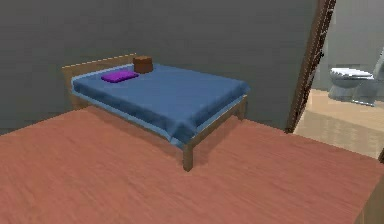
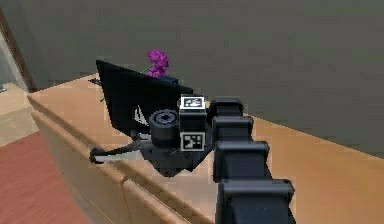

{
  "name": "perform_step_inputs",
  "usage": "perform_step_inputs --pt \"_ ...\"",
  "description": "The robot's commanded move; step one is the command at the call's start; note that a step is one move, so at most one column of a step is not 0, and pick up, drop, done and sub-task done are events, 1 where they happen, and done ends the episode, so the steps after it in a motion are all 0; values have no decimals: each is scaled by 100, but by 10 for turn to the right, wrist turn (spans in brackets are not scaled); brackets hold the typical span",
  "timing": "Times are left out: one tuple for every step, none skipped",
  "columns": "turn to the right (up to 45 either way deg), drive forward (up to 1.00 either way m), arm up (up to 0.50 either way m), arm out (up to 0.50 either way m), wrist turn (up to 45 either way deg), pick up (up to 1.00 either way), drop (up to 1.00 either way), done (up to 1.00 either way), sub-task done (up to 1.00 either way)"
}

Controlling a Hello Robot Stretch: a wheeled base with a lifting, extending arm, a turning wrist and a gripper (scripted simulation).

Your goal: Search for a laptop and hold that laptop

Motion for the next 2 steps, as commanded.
perform_step_inputs --pt "0 0 0 0 450 0 0 0 0" --pt "0 0 0 0 60 0 0 0 0"
